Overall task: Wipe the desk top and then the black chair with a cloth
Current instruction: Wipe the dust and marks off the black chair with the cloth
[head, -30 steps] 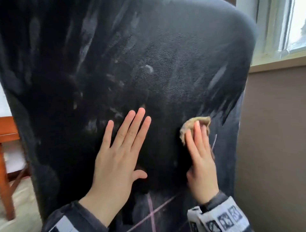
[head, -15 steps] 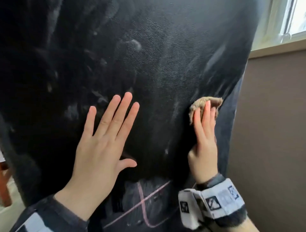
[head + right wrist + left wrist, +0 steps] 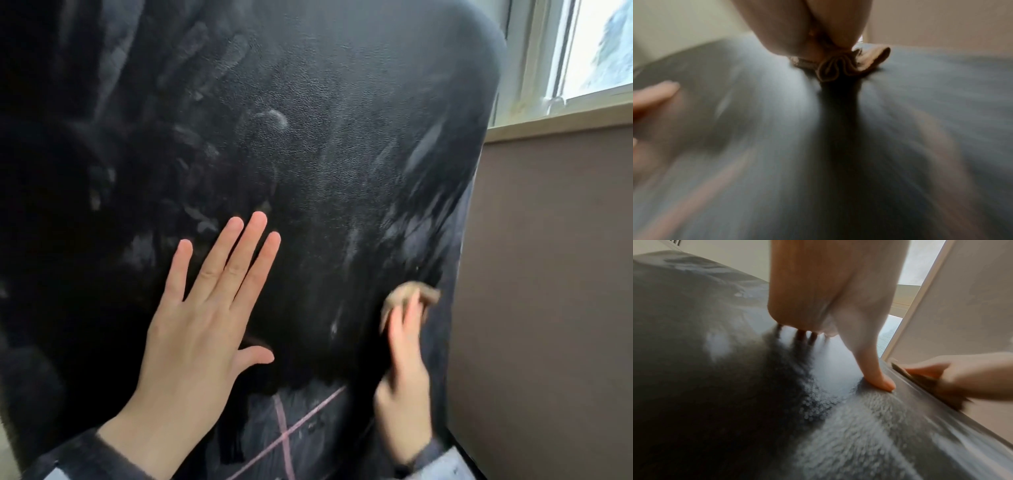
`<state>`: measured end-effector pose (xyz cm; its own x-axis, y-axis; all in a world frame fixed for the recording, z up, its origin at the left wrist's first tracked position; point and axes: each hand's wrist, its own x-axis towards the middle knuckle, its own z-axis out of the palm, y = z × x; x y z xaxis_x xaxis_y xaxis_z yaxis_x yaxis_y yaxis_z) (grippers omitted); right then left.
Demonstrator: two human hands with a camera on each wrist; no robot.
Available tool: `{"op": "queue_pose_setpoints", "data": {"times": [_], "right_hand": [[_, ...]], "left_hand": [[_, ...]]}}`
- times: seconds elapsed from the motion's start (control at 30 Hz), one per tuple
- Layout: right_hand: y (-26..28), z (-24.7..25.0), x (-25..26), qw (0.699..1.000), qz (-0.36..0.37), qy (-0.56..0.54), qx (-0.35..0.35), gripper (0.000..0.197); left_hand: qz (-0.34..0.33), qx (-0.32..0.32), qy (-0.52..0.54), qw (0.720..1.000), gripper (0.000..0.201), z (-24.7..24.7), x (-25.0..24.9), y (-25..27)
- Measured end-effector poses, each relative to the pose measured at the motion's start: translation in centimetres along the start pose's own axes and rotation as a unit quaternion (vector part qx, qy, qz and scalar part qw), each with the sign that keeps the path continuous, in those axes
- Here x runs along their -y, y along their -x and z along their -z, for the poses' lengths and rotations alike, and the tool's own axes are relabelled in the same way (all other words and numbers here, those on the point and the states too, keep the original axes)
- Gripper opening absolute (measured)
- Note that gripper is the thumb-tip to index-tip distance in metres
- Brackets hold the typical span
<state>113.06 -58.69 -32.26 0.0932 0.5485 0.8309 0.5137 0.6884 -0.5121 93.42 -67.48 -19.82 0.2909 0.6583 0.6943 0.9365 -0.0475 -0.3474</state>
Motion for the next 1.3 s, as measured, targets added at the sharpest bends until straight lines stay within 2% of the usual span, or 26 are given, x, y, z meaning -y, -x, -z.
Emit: {"op": "queue_pose_setpoints", "data": {"times": [0.07, 0.1, 0.17, 0.23, 0.27, 0.3, 0.37, 0.43, 0.47, 0.5, 0.53, 0.6, 0.67, 0.7, 0.77, 0.83, 0.9, 0.97, 1.07, 1.13, 1.2, 1.3], "right_hand": [[3.8, -0.7, -0.4, 0.999, -0.009, -0.01, 0.037, 0.106], [3.0, -0.2, -0.8, 0.999, 0.013, -0.009, 0.035, 0.107], [-2.0, 1.5, -1.1, 1.0, 0.016, 0.006, 0.026, 0.103], [-8.4, 3.4, 0.1, 1.0, 0.011, 0.009, -0.008, 0.094], [-9.9, 3.5, 0.9, 0.999, 0.019, 0.015, -0.025, 0.09], [-9.8, 2.8, 1.9, 0.999, 0.031, 0.022, -0.032, 0.088], [-5.3, 0.0, 3.5, 0.994, 0.097, 0.041, -0.009, 0.086], [1.3, -3.0, 4.0, 0.981, 0.18, 0.068, 0.028, 0.069], [2.9, -3.4, 3.8, 0.974, 0.208, 0.081, 0.032, 0.061], [2.6, -3.2, 3.7, 0.97, 0.225, 0.08, 0.037, 0.061], [0.9, -2.7, 3.6, 0.97, 0.227, 0.074, 0.039, 0.07], [-4.9, -1.0, 4.5, 0.981, 0.186, 0.052, 0.009, 0.089], [-9.5, 0.5, 6.0, 0.987, 0.147, 0.043, -0.041, 0.09], [-9.9, 0.4, 6.4, 0.989, 0.13, 0.049, -0.059, 0.09], [-6.6, -0.8, 6.1, 0.991, 0.108, 0.063, -0.046, 0.095], [-0.4, -2.1, 4.4, 0.988, 0.111, 0.108, -0.009, 0.102], [2.4, -1.6, 2.0, 0.975, 0.167, 0.144, 0.025, 0.101], [-1.0, 0.3, 0.4, 0.972, 0.178, 0.146, 0.037, 0.104], [-11.3, 4.1, 0.7, 0.989, 0.081, 0.114, -0.042, 0.101], [-14.9, 5.3, 0.4, 0.993, 0.009, 0.086, -0.084, 0.097], [-12.4, 4.3, -0.3, 0.994, -0.024, 0.068, -0.086, 0.096], [-3.4, 1.1, -1.9, 0.995, -0.041, 0.074, -0.057, 0.102]], "left_hand": [[0.0, -0.004, -0.001, 1.0, 0.13, -0.1, 0.1, 0.0], [0.001, -0.003, -0.003, 1.0, 0.129, 0.0, 0.1, -0.1], [0.002, 0.0, -0.006, 1.0, 0.128, 0.1, 0.0, -0.1], [0.003, -0.003, -0.005, 1.0, 0.128, 0.0, -0.3, -0.1], [0.002, -0.003, -0.003, 1.0, 0.128, 0.0, -0.4, -0.1], [0.001, -0.005, -0.001, 1.0, 0.129, 0.0, -0.5, -0.2], [0.001, -0.008, 0.004, 1.0, 0.129, 0.0, -0.5, -0.1], [0.001, -0.008, 0.005, 1.0, 0.131, 0.0, -0.3, 0.0], [0.002, -0.01, 0.007, 1.0, 0.131, 0.0, -0.2, 0.1], [0.003, -0.01, 0.009, 1.0, 0.132, -0.1, 0.0, 0.1], [0.004, -0.009, 0.008, 1.0, 0.132, 0.0, 0.2, 0.1], [0.008, -0.003, 0.005, 1.0, 0.131, 0.0, 0.5, 0.2], [0.007, -0.002, 0.008, 1.0, 0.13, 0.0, 0.5, 0.4], [0.004, -0.001, 0.01, 1.0, 0.129, 0.0, 0.5, 0.5], [-0.001, -0.001, 0.013, 1.0, 0.129, 0.0, 0.4, 0.6], [-0.006, 0.004, 0.017, 1.0, 0.13, -0.2, 0.6, 0.6], [-0.01, 0.012, 0.017, 1.0, 0.124, -0.4, 1.0, 0.7], [-0.007, 0.016, 0.013, 1.0, 0.107, -0.6, 1.3, 0.7], [0.003, 0.026, 0.031, 0.999, 0.101, -0.9, 1.5, 0.5], [-0.004, 0.022, 0.032, 0.999, 0.101, -1.0, 1.3, 0.5], [-0.013, 0.021, 0.028, 0.999, 0.101, -1.0, 1.1, 0.5], [-0.011, 0.012, 0.034, 0.999, 0.1, -1.2, 1.0, 0.6]]}}
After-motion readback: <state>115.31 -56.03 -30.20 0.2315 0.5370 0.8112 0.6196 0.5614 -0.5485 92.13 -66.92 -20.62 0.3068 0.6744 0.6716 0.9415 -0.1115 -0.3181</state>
